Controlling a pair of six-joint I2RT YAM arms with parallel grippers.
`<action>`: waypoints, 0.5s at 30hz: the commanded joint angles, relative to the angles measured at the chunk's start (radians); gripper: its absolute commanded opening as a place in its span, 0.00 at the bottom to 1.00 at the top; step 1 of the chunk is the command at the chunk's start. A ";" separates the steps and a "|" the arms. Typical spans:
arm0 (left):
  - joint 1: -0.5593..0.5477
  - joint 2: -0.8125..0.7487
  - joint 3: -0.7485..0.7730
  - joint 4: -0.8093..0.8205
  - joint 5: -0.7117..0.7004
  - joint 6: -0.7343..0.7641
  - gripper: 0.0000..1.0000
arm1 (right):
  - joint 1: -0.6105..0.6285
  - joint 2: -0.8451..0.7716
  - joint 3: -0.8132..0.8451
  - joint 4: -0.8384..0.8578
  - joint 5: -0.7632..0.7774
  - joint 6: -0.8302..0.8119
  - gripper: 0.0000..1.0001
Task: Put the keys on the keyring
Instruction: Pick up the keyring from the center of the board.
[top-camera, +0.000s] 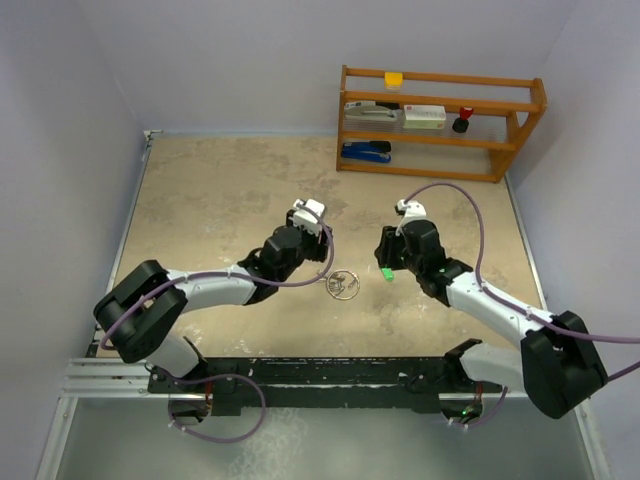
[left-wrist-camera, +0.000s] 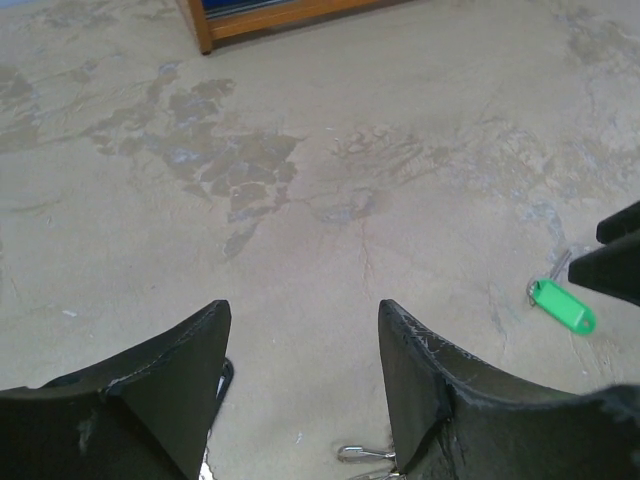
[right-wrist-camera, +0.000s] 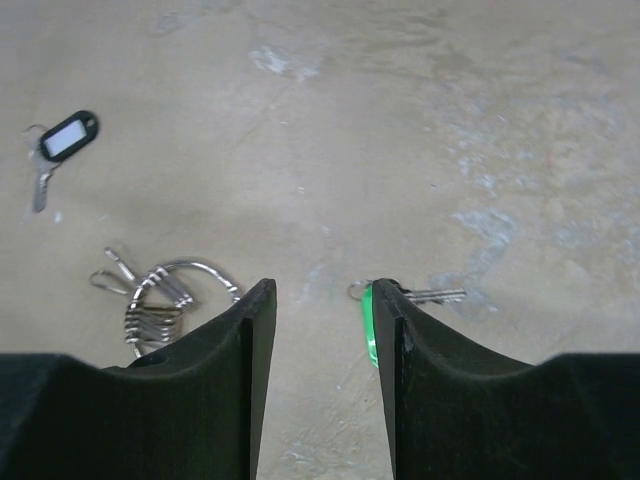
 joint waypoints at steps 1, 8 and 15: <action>0.031 -0.031 0.012 0.030 -0.026 -0.098 0.57 | 0.024 0.020 0.069 0.068 -0.133 -0.096 0.46; 0.038 -0.072 -0.002 -0.022 -0.050 -0.133 0.57 | 0.058 0.062 0.100 0.071 -0.231 -0.097 0.44; 0.048 -0.097 -0.026 -0.017 -0.067 -0.145 0.57 | 0.170 0.196 0.173 0.085 -0.245 -0.141 0.44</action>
